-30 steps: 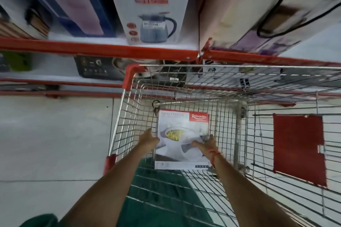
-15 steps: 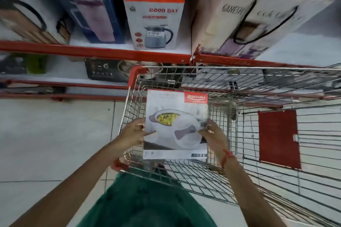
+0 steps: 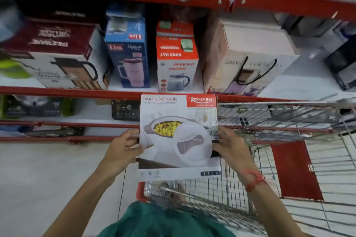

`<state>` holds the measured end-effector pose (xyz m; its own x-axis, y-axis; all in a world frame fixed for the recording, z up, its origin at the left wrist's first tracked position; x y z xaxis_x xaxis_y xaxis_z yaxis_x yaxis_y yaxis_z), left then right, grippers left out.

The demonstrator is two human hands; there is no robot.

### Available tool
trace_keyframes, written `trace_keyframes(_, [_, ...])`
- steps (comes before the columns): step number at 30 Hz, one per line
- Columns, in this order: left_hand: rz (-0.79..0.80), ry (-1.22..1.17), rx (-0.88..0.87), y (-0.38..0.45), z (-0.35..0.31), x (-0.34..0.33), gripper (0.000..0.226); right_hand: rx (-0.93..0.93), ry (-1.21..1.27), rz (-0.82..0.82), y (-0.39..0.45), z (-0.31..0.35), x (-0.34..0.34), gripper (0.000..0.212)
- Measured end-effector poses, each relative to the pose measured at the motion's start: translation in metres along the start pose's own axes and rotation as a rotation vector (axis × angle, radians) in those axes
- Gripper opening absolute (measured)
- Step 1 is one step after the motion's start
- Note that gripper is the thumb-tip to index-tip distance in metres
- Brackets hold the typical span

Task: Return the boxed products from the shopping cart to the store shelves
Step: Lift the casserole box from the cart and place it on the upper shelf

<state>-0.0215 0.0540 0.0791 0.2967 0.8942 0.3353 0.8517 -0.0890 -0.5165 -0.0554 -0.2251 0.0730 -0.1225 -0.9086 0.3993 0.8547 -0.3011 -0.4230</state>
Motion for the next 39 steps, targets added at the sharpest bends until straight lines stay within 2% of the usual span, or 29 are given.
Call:
trace_keyframes(5, [-0.112, 0.027, -0.15, 0.011, -0.034, 0.034, 0.039, 0.153, -0.024, -0.114, 0.005, 0.057, 0.001, 0.061])
trace_keyframes(12, [-0.306, 0.064, -0.446, 0.018, -0.135, 0.101, 0.044, 0.484, -0.021, -0.238, 0.002, 0.182, 0.016, 0.065])
trace_keyframes(17, [-0.428, 0.019, -0.677, 0.015, -0.217, 0.147, 0.046, 0.726, 0.036, -0.358, 0.001, 0.27, 0.045, 0.059])
trace_keyframes(22, [-0.512, -0.027, -0.849, 0.026, -0.289, 0.17, 0.044, 0.846, 0.199, -0.361, 0.028, 0.346, 0.069, 0.047])
trace_keyframes(27, [-0.624, 0.079, -0.845, 0.083, -0.325, 0.177, 0.05, 0.853, 0.152, -0.503, 0.088, 0.38, 0.066, 0.03])
trace_keyframes(33, [-0.749, 0.163, -0.787, 0.144, -0.333, 0.174, 0.049, 0.832, 0.096, -0.598, 0.142, 0.383, 0.051, 0.029])
trace_keyframes(39, [-0.611, 0.169, -0.823, 0.172, -0.321, 0.165, 0.044, 0.801, 0.021, -0.584, 0.173, 0.367, 0.044, 0.031])
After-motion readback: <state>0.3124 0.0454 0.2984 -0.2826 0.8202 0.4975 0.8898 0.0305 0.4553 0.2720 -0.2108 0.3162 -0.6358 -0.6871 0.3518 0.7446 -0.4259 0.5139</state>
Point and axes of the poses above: each hand's wrist, its own y-axis towards the middle knuckle, its own x-axis out of the back of the hand, z = x × y, the point moved 2 cm from there along y, towards the middle knuckle, and after that the axes turned 10 degrees about y, right-handed, at the moved point
